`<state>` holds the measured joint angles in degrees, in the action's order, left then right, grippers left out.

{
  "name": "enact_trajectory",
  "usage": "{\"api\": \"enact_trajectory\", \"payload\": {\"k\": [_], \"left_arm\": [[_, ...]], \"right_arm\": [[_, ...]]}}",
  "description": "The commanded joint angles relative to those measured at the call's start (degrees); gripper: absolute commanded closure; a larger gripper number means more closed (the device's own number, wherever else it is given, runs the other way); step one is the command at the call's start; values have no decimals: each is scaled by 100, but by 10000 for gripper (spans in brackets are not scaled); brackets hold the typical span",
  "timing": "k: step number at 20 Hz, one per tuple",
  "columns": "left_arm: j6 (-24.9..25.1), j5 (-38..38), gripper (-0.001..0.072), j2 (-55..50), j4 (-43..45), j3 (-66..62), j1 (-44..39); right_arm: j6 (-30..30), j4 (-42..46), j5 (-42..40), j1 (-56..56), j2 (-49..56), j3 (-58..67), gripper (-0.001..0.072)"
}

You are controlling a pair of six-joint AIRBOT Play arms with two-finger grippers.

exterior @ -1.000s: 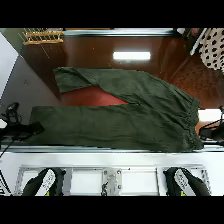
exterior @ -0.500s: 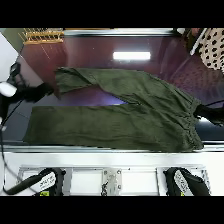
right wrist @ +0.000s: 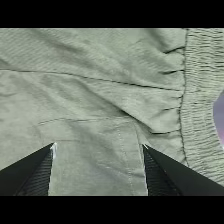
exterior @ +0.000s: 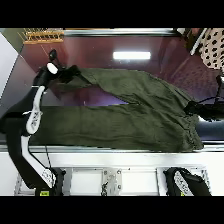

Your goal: Fold the clothes and pants, and hang the long-sleeved shirts on hangers.

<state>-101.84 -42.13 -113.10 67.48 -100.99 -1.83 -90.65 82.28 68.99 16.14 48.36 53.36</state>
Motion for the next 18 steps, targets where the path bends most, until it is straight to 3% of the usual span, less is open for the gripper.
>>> {"api": "enact_trajectory", "payload": {"k": [1,5,12,13,14,15,18], "left_arm": [[-402,0,118,-901,7,-962,-192],[-472,-221,118,-1414,11,-1665,-258],[-708,186,120,-1427,-2,-1530,-295],[-761,262,246,-1427,2,-1530,-323],[-758,343,488,-1427,4,-1530,-326],[-767,446,674,-1425,-15,-1530,-326],[-833,516,700,-1158,9,-1534,-286]], "right_arm": [[0,-48,0,-26,-7,4,125],[0,-50,2,-28,-7,4,125],[0,-50,0,-28,-7,4,126],[0,-48,0,-28,-4,4,126],[0,-50,2,-28,-7,4,125],[0,-50,4,-28,-7,4,125],[0,-52,2,-28,-7,7,126]]}}
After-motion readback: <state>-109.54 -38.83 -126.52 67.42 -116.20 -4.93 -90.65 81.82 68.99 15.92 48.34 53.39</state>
